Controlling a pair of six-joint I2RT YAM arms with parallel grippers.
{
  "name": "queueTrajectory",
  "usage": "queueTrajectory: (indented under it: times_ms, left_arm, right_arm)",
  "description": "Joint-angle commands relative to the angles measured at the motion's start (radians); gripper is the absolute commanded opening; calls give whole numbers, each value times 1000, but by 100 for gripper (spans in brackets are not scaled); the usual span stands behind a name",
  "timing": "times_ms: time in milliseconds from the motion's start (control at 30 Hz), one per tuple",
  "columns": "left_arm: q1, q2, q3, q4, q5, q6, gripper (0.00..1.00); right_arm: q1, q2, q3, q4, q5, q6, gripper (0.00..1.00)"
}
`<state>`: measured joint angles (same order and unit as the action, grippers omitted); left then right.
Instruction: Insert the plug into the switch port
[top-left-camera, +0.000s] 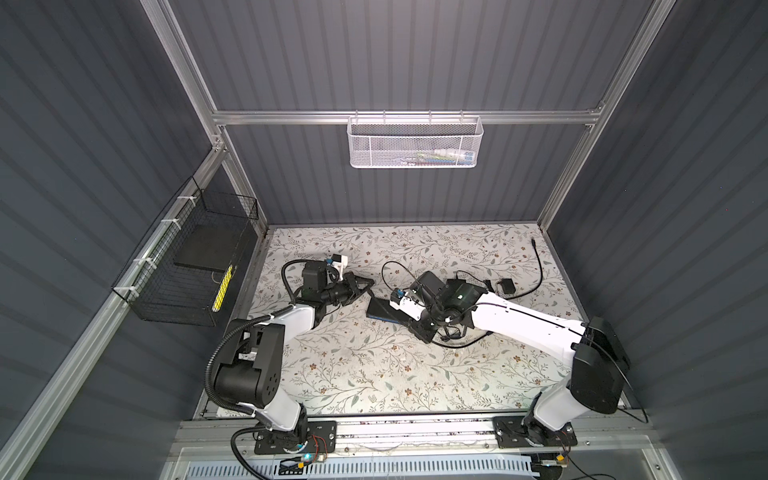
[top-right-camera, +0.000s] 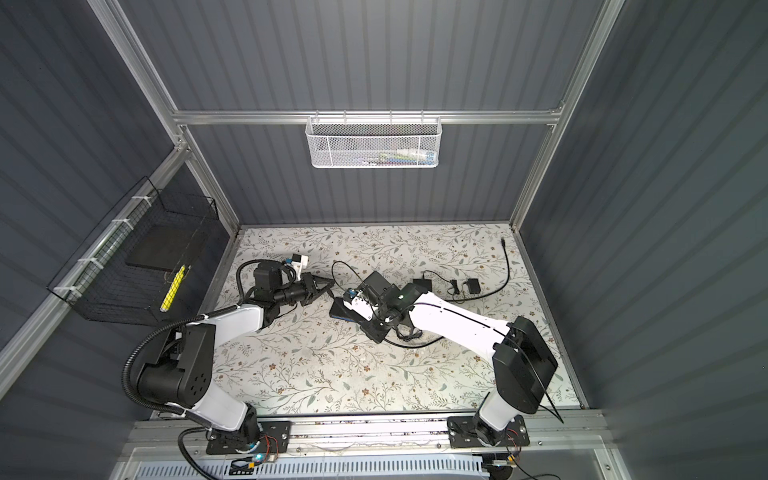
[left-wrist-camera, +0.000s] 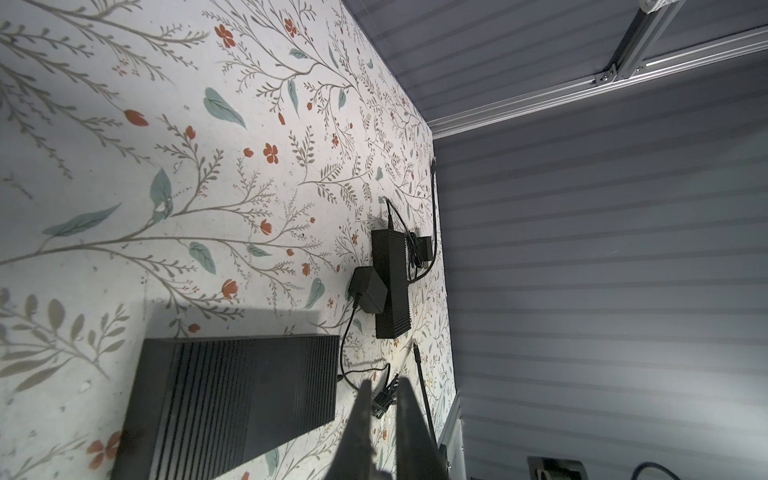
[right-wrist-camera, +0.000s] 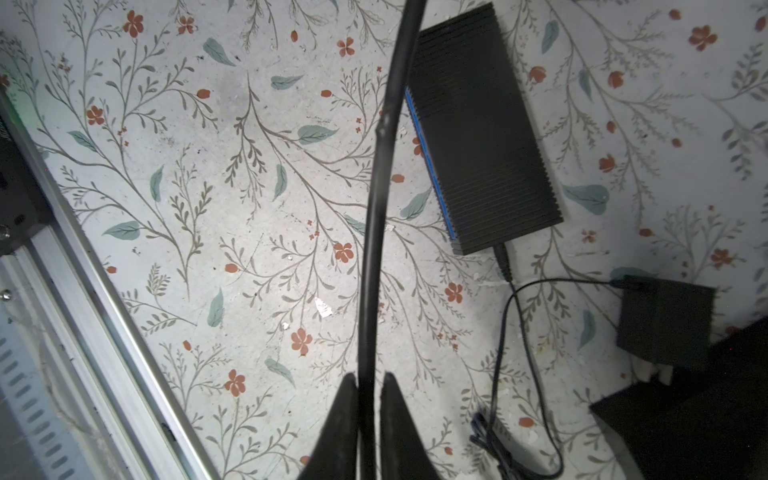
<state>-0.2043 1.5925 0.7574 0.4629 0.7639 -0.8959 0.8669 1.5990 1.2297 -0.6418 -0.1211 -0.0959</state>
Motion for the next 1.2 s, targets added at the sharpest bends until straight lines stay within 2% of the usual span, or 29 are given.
queueTrajectory:
  times_ms: [0,133,267,433,633,1167]
  left_arm:
    - [-6,-31,-14,16,3,-9,10]
    - [-6,-58,-29,3,-22,-15,9]
    - [-13,-89,-69,24,-62,-60,9]
    - [-46,-133,-100,14,-107,-101,9]
    - [-61,-169,-135,13,-107,-120,9]
    - [-76,-189,-155,24,-84,-137,10]
  right_arm:
    - [1,17,-2,11,48,6,21]
    - [1,3,18,39,70,10,26]
    - [1,19,77,150,56,34,29]
    - [8,103,145,323,-18,91,35]
    - [33,204,213,344,-72,89,42]
    - [35,250,238,367,-27,120,29]
